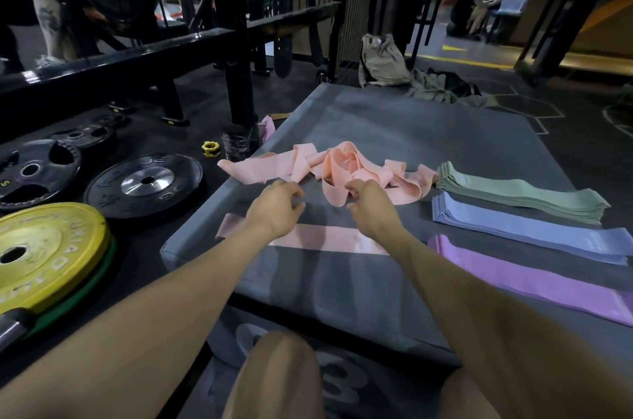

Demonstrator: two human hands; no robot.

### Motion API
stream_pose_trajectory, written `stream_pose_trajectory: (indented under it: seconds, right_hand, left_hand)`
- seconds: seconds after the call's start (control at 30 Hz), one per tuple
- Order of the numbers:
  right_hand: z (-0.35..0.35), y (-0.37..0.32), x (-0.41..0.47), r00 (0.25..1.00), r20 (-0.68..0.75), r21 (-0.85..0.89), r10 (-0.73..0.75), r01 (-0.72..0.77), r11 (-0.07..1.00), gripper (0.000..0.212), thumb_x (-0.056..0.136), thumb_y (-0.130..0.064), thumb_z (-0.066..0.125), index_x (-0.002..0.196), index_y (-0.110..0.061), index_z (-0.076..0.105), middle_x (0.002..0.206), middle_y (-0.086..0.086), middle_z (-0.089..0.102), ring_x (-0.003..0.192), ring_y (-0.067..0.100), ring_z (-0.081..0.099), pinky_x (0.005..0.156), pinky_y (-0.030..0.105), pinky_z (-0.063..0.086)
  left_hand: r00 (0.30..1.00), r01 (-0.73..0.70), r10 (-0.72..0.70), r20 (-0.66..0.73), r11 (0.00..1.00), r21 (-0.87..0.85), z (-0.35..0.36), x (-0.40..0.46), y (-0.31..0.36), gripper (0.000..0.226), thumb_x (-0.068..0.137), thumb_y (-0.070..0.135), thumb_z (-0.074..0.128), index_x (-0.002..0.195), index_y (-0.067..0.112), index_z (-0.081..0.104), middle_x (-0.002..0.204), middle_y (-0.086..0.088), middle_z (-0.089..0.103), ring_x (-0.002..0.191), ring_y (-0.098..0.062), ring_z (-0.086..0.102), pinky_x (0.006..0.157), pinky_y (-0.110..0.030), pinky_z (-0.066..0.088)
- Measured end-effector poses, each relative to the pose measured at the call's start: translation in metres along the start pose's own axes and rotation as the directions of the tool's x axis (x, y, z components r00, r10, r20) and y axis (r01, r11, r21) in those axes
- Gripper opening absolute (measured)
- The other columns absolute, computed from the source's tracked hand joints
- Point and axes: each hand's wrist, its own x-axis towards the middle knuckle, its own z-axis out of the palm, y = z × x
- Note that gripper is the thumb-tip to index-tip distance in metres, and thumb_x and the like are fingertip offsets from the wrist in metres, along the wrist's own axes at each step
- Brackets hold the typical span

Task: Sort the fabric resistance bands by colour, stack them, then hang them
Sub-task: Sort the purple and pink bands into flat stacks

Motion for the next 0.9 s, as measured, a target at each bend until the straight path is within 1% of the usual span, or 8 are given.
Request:
stream_pose_trajectory:
  seconds: [0.1,0.17,0.27,0.5,0.63,0.7,0.8,0.9]
  right_hand:
    - [0.002,-0.006,0.018,1.000,0.015,-0.031,-0.020,0.021,0.999,0.051,0.085,-0.005,0.055,0.133,-0.020,0.045,0.126,0.011,0.038,0.109,0.031,0.048,0.097,0.042,0.044]
    - [0.005,-0.007,0.028,1.000,0.029,-0.047,-0.008,0.009,0.999,0.041,0.086,-0.010,0.057,0.126,-0.017,0.052,0.129,0.012,0.035,0.109,0.032,0.046,0.097,0.040,0.043]
    - [0.003,-0.001,0.043,1.000,0.006,0.015,-0.023,0.023,1.000,0.022,0.088,-0.012,0.056,0.108,-0.007,0.064,0.121,0.017,0.050,0.109,0.033,0.050,0.088,0.030,0.040]
    - [-0.053,-0.009,0.073,0.989,-0.086,0.195,-0.119,0.134,0.972,0.016,0.089,-0.008,0.054,0.099,-0.003,0.065,0.098,0.011,0.067,0.087,0.021,0.056,0.065,0.019,0.031]
    - [-0.092,-0.017,0.083,0.980,-0.150,0.351,-0.134,0.179,0.919,0.009,0.088,-0.007,0.051,0.084,-0.003,0.059,0.081,0.007,0.059,0.078,0.017,0.052,0.069,0.029,0.040]
    - [-0.110,-0.019,0.085,0.978,-0.172,0.381,-0.116,0.175,0.908,0.013,0.087,-0.008,0.050,0.086,0.003,0.056,0.079,0.006,0.056,0.076,0.018,0.050,0.070,0.036,0.045]
    - [-0.134,-0.020,0.082,0.982,-0.135,0.457,-0.129,0.177,0.872,0.014,0.085,-0.013,0.059,0.096,-0.006,0.054,0.081,-0.002,0.052,0.081,0.015,0.049,0.069,0.027,0.042]
    - [-0.148,-0.021,0.079,0.985,-0.048,0.492,-0.168,0.170,0.854,0.038,0.080,-0.017,0.071,0.106,-0.010,0.045,0.086,-0.006,0.048,0.077,0.006,0.047,0.064,0.014,0.042]
  left_hand:
    - [1.000,0.017,-0.017,0.017,0.999,-0.031,0.006,0.019,0.007,0.028,0.090,0.020,0.056,0.117,0.014,0.059,0.120,-0.007,0.054,0.106,-0.028,0.056,0.093,-0.038,0.046]
    - [0.999,0.020,-0.019,0.026,0.999,-0.050,0.010,0.029,0.010,0.030,0.089,0.020,0.057,0.118,0.013,0.058,0.121,-0.008,0.054,0.104,-0.028,0.056,0.094,-0.037,0.045]
    - [1.000,0.007,-0.004,0.023,0.995,-0.101,0.013,0.043,0.017,0.032,0.088,0.017,0.059,0.119,0.013,0.056,0.120,-0.008,0.053,0.103,-0.025,0.057,0.095,-0.035,0.044]
    - [0.990,-0.138,0.133,-0.037,0.964,-0.226,-0.001,0.081,0.056,0.049,0.074,0.008,0.074,0.119,0.010,0.054,0.117,-0.009,0.052,0.101,-0.026,0.057,0.092,-0.038,0.046]
    - [0.967,-0.229,0.211,-0.142,0.964,-0.132,-0.019,0.098,0.083,0.010,0.079,0.012,0.064,0.084,0.013,0.056,0.084,-0.002,0.058,0.081,-0.026,0.056,0.075,-0.044,0.048]
    - [0.955,-0.264,0.226,-0.192,0.942,-0.206,-0.033,0.103,0.096,0.015,0.081,0.006,0.062,0.073,0.016,0.054,0.071,0.002,0.057,0.071,-0.021,0.053,0.069,-0.038,0.047]
    - [0.957,-0.254,0.180,-0.228,0.900,-0.355,-0.058,0.106,0.118,0.006,0.083,0.004,0.062,0.086,0.007,0.067,0.080,-0.007,0.066,0.076,-0.020,0.057,0.071,-0.032,0.046]
    - [0.971,-0.215,0.144,-0.191,0.876,-0.432,-0.081,0.111,0.137,0.006,0.079,0.009,0.063,0.083,0.012,0.067,0.073,-0.002,0.063,0.071,-0.019,0.056,0.066,-0.028,0.044]
